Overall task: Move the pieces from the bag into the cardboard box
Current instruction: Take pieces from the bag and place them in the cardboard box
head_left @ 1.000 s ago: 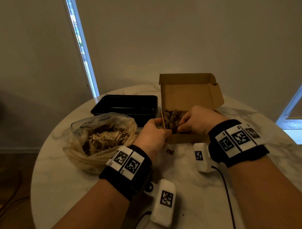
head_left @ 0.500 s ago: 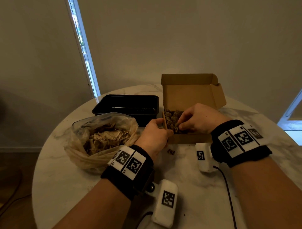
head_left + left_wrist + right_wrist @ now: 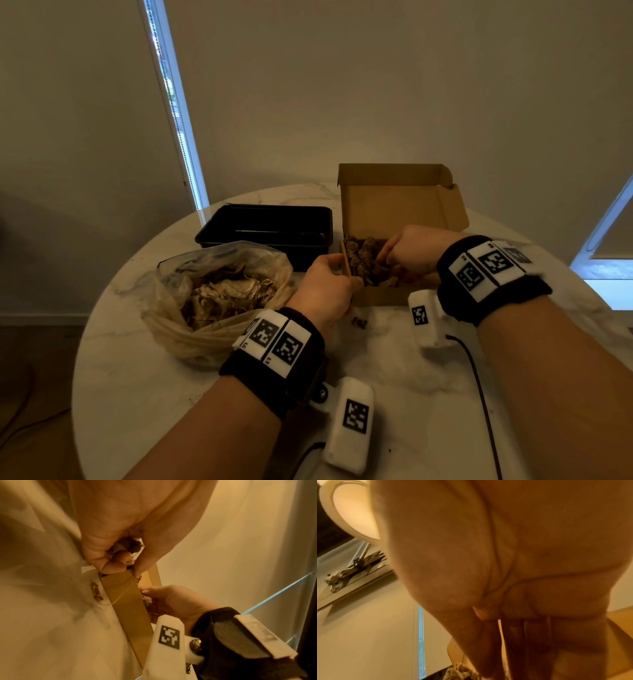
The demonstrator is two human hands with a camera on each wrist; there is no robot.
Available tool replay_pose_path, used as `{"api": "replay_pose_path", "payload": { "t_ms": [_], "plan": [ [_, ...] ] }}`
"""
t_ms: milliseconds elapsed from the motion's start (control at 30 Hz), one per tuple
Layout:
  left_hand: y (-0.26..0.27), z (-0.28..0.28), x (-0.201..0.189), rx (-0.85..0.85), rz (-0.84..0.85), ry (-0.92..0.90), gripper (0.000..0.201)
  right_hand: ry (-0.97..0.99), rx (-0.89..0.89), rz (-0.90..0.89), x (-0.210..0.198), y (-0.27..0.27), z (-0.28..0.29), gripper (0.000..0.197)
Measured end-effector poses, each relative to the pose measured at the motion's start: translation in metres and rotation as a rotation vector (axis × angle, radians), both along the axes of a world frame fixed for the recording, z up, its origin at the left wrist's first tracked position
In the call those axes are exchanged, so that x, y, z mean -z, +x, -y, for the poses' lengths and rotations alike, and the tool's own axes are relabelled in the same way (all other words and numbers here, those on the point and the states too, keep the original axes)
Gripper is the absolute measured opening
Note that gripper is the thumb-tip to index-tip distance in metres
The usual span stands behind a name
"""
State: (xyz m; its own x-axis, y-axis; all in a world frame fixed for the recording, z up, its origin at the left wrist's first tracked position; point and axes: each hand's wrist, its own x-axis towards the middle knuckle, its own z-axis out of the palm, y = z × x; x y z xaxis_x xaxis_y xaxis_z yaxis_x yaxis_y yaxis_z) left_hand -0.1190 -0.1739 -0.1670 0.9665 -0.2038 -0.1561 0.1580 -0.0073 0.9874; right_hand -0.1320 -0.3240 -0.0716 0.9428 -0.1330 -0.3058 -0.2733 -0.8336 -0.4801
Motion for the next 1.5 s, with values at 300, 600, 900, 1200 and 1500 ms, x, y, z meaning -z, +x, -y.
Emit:
{"api": "replay_pose_path", "payload": {
  "t_ms": [300,600,900,1200,1500],
  "plan": [
    [0.001,0.001,0.001,-0.004,0.021,0.012,0.057,-0.008,-0.059,0.106,0.001,-0.004,0.000,0.025],
    [0.001,0.002,-0.001,-0.018,-0.010,0.022,0.053,-0.101,-0.061,0.032,-0.015,-0.025,0.013,0.033],
    [-0.001,0.000,-0.004,-0.017,-0.020,0.018,0.053,0.029,-0.031,0.146,-0.005,-0.016,0.002,0.006],
    [-0.006,-0.002,-0.008,-0.008,-0.006,0.049,0.054,0.190,-0.042,0.121,0.004,-0.013,0.002,0.013],
    [-0.016,-0.004,-0.039,-0.193,-0.040,-0.125,0.057,0.194,0.008,0.301,0.004,-0.022,0.007,0.008]
  ]
}}
